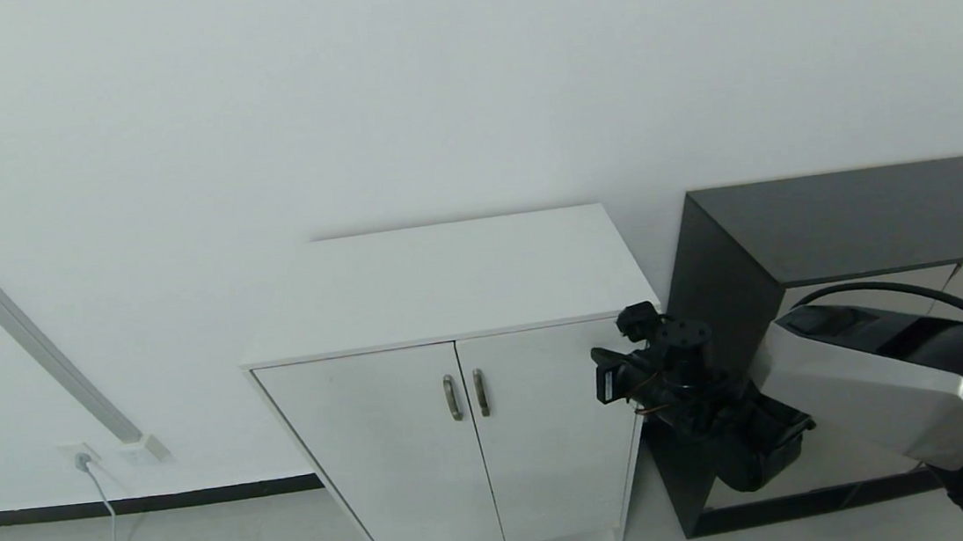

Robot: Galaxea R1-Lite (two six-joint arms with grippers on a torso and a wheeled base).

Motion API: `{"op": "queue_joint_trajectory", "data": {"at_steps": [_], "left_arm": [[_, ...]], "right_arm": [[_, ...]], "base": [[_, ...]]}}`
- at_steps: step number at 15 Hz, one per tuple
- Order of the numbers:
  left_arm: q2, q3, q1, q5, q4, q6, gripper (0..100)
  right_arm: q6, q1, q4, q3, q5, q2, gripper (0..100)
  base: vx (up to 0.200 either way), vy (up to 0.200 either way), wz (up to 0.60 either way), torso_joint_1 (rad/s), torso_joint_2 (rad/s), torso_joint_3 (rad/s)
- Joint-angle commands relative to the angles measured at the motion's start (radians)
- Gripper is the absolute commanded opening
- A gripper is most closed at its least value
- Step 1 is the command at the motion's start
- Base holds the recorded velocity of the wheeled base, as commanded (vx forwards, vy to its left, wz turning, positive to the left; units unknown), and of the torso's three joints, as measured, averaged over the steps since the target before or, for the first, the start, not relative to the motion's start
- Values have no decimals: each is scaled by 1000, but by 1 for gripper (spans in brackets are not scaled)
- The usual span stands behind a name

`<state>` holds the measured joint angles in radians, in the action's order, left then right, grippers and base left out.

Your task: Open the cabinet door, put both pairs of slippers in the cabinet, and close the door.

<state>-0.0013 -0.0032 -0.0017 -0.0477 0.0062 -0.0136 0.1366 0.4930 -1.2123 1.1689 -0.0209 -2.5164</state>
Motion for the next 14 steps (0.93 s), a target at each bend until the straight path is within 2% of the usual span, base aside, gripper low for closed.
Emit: {"op": "queue_joint_trajectory", "data": {"at_steps": [1,14], "left_arm": [[1,0,0,0,0,0,0],[1,0,0,6,0,0,0]], "right_arm": [[0,1,2,3,-2,-1,0],[0,4,13,21,-5,-2,0]], "base": [[0,0,0,0,0,0],[0,0,0,0,0,0]]}}
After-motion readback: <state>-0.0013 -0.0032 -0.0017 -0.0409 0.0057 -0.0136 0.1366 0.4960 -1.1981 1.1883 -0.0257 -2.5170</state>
